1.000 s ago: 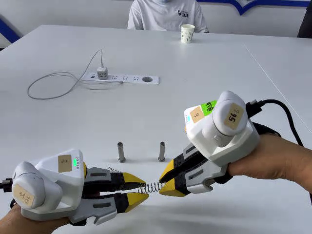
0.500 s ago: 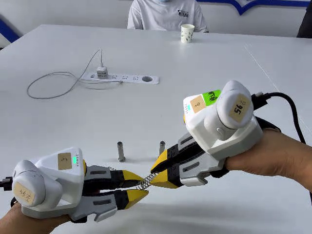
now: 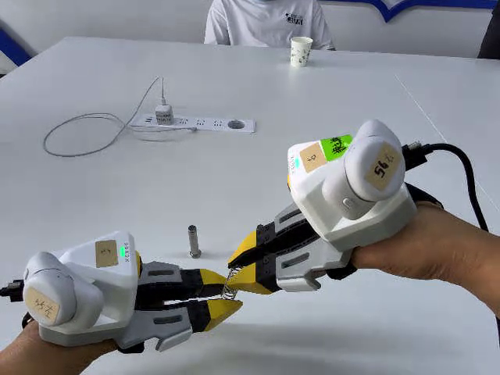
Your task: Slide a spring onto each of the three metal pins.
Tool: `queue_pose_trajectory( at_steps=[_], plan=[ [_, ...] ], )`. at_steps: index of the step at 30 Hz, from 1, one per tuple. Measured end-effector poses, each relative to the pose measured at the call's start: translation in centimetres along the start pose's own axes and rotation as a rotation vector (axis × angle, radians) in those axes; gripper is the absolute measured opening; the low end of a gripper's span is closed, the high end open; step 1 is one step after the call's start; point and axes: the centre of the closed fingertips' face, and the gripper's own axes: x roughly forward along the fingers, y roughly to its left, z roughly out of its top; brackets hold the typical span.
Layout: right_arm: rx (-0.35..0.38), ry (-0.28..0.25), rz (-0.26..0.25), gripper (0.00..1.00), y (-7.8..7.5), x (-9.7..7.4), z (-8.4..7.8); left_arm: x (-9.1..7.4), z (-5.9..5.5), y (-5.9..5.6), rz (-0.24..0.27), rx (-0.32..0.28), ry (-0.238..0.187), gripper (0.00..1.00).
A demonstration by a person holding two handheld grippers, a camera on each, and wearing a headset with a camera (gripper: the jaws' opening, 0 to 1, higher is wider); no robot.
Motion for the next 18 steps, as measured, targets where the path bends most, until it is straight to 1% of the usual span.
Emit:
queue_pose_trajectory(
  at_steps=[6,18],
  plan=[
    [-0.005,-0.011,-0.002,0.12,-0.02,0.21,0.39,0.29,0.26,-0.09,-0.004,-0.002,-0.007,0.11],
    [0.001,-0.011,-0.016,0.11,-0.26,0.00,0.33,0.45,0.36,0.08,0.001,-0.002,-0.014,0.12]
  ],
)
